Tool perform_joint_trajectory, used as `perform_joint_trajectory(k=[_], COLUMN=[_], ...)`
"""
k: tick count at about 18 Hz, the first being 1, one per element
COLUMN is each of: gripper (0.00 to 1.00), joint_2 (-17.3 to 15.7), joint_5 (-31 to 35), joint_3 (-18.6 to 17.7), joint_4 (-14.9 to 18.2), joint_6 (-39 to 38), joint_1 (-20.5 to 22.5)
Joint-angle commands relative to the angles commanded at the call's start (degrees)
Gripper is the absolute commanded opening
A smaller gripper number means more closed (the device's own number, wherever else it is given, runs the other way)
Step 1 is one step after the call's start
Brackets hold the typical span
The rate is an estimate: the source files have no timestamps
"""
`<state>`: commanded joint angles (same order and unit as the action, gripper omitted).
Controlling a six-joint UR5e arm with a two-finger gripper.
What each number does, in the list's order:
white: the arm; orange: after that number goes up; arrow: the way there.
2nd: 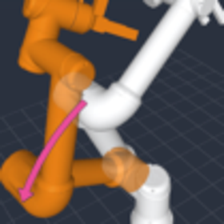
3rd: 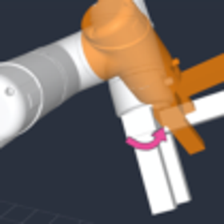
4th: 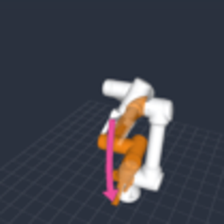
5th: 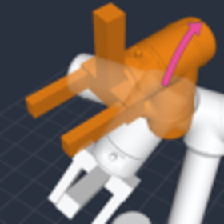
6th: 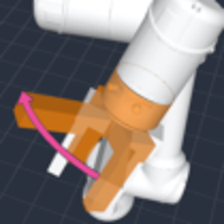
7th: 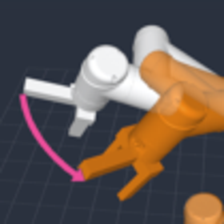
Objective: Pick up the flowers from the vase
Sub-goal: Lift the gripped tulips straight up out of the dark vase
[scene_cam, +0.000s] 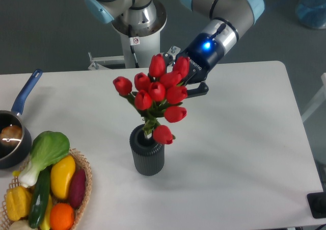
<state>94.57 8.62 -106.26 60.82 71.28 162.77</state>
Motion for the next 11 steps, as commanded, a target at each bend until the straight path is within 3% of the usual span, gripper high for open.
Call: perform_joint_trajectory(k=[11], gripper=[0.06], joint_2=[-1.1], joint_5=[-5.7], joint_3=[1.8], joint_4=[-0.1], joint_6=[-6.7], joint_1=[3.2])
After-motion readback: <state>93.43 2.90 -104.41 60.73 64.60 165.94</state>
